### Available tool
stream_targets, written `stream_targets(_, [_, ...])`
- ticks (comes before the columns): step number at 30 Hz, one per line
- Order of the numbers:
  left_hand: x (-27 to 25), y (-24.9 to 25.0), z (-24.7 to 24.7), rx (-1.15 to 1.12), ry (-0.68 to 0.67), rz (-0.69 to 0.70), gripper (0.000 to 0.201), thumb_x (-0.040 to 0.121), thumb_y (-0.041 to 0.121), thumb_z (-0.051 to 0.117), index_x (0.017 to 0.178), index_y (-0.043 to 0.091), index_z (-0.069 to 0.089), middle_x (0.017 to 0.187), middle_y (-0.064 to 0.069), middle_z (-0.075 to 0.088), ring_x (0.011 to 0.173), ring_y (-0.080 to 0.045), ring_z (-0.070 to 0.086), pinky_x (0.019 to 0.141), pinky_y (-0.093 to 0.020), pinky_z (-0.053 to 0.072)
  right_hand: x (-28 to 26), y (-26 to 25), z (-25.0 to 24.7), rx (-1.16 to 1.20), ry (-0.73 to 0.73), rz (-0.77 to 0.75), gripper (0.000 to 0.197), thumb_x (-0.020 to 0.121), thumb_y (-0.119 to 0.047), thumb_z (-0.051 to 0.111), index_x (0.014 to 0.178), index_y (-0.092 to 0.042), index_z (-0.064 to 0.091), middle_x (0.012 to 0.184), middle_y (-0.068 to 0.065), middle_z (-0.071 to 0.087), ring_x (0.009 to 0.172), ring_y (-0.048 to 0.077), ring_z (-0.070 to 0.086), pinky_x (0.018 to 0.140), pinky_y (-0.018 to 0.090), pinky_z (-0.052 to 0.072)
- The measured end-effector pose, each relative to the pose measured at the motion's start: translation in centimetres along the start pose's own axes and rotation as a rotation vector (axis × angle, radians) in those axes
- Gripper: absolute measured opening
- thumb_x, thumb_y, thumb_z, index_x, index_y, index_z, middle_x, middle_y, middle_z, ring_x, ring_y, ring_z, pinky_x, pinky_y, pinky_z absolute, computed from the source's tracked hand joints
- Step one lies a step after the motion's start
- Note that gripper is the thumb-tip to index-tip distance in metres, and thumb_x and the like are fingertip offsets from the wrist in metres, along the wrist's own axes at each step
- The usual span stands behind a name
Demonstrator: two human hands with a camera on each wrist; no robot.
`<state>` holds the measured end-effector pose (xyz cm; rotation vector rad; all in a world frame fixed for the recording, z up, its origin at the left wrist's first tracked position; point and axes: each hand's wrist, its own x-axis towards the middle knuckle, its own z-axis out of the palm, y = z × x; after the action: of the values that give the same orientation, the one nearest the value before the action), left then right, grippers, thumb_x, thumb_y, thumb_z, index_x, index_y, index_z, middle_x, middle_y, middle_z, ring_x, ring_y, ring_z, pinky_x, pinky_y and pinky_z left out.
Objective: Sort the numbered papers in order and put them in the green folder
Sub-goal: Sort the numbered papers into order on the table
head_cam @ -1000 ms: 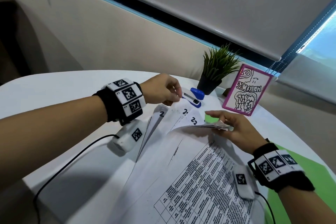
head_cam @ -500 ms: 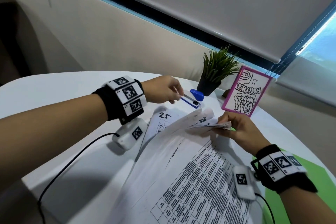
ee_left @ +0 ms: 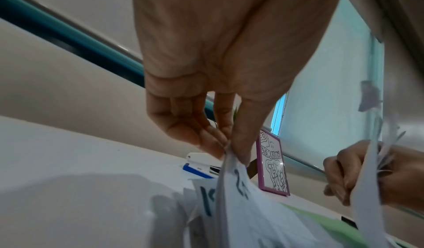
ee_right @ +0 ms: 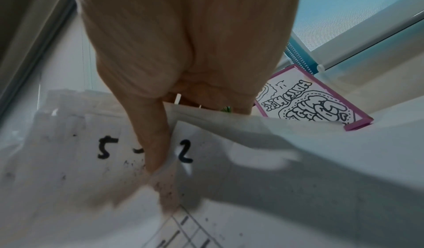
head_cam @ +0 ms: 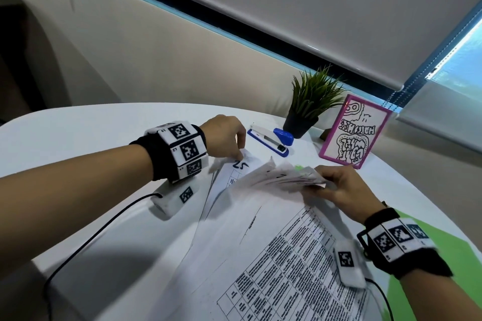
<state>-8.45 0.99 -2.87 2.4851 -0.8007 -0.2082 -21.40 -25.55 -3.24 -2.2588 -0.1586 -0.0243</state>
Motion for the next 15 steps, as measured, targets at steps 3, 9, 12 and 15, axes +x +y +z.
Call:
stream_targets(3, [0.0,0.1,-0.2,0.038,0.076,0.058,0.021,0.074,0.022,0.078,0.078,0.020,0.058,0.074,0.007,0.058,0.076,-0.016,0.051,0.064,-0.025,0.037,0.3,0.3,0.2,-0.006,0.004,-0.030,0.005,0.077,0.008,0.074,0.080,0.006,0.071,0.090,0.010,0.075,0.080,0.009,0.069,0.073,0.014,0.050])
stream_targets(9, [-0.9,1.2,-1.0,-0.169,0.022,0.210,0.024,0.077,0.021,0.079,0.072,0.018,0.056,0.069,0.004,0.064,0.070,-0.018,0.059,0.062,-0.025,0.043,0.9,1.0,0.3,-0.038,0.019,-0.049,0.007,0.074,0.007,0.077,0.075,0.002,0.074,0.122,-0.008,0.069,0.111,0.003,0.063,0.092,0.012,0.046])
stream_targets(12, [-1.6,2.0,-1.5,-0.419,-0.103,0.280,0.021,0.078,0.009,0.078,0.079,0.010,0.057,0.075,-0.012,0.069,0.064,-0.015,0.060,0.060,-0.022,0.044,1.2,0.8,0.3,-0.072,-0.015,-0.056,0.005,0.076,0.001,0.077,0.079,0.003,0.074,0.127,-0.012,0.066,0.118,-0.001,0.059,0.099,0.012,0.043])
stream_targets(15, [-1.9,2.5,-1.8,-0.512,-0.093,0.304,0.024,0.076,0.003,0.079,0.084,0.009,0.058,0.072,-0.013,0.060,0.059,-0.014,0.055,0.056,-0.022,0.042,1.3,0.8,0.5,-0.031,-0.023,-0.037,0.008,0.075,0.001,0.078,0.079,0.006,0.072,0.116,-0.011,0.072,0.107,0.003,0.066,0.092,0.017,0.048])
